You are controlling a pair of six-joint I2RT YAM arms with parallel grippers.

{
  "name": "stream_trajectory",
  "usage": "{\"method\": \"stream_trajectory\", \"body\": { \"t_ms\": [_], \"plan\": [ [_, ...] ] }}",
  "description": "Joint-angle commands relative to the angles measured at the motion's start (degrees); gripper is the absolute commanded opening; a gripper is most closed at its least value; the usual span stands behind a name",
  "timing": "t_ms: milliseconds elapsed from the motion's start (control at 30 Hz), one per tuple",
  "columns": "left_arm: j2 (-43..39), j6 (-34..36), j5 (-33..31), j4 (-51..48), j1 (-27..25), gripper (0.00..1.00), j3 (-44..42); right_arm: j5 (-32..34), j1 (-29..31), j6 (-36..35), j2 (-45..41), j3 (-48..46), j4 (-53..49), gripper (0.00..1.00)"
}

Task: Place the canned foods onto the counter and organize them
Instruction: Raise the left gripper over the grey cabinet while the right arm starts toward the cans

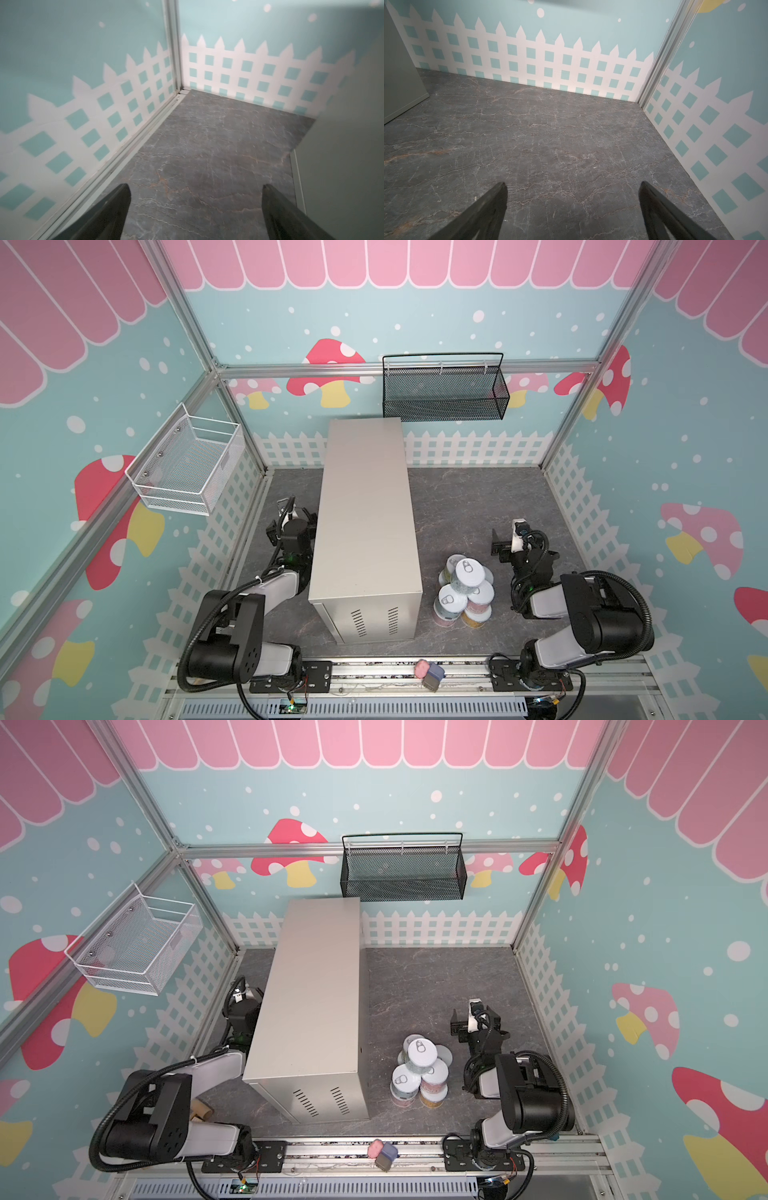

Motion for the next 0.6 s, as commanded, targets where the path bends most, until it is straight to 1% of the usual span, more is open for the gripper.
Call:
{"method": "stream_trajectory", "body": {
  "t_ms": [0,67,100,167,300,367,500,567],
  "plan": [
    [-3.3,-6.6,-14.0,-22.8,-0.3,0.99,9.2,-0.4,0.3,-1.1,0.3,0.9,1.3,0.99],
    [-4.0,-9.4,-17.9,-35.9,-0.2,0.99,16.8,-0.4,0.3,-1.1,0.3,0.9,1.3,0.99],
    [-4.0,-10.3,-18.6,-40.8,-0.2,0.99,19.8,-0.5,0.3,-1.0,0.3,0.9,1.3,0.99],
    [-4.3,-12.1,-17.5,-51.1,-0.2,0.99,26.6,-0.6,0.3,-1.1,0.3,0.9,1.3,0.99],
    [-5.7,-13.7,-13.6,-66.8,-0.2,0.99,38.6,-0.5,0.3,-1.1,0.3,1.0,1.0,0.99],
    [-7.2,-11.2,-9.5,-70.8,0.1,0.99,43.0,-0.6,0.3,-1.1,0.3,1.0,1.1,0.99],
    [-10.4,-3.0,-0.1,-73.1,0.5,0.99,46.8,-0.5,0.3,-1.1,0.1,0.8,1.2,0.99],
    [-11.9,-0.6,3.7,-74.7,0.9,0.99,48.5,0.1,0.5,-1.0,-0.9,1.2,0.1,0.99]
  ]
}}
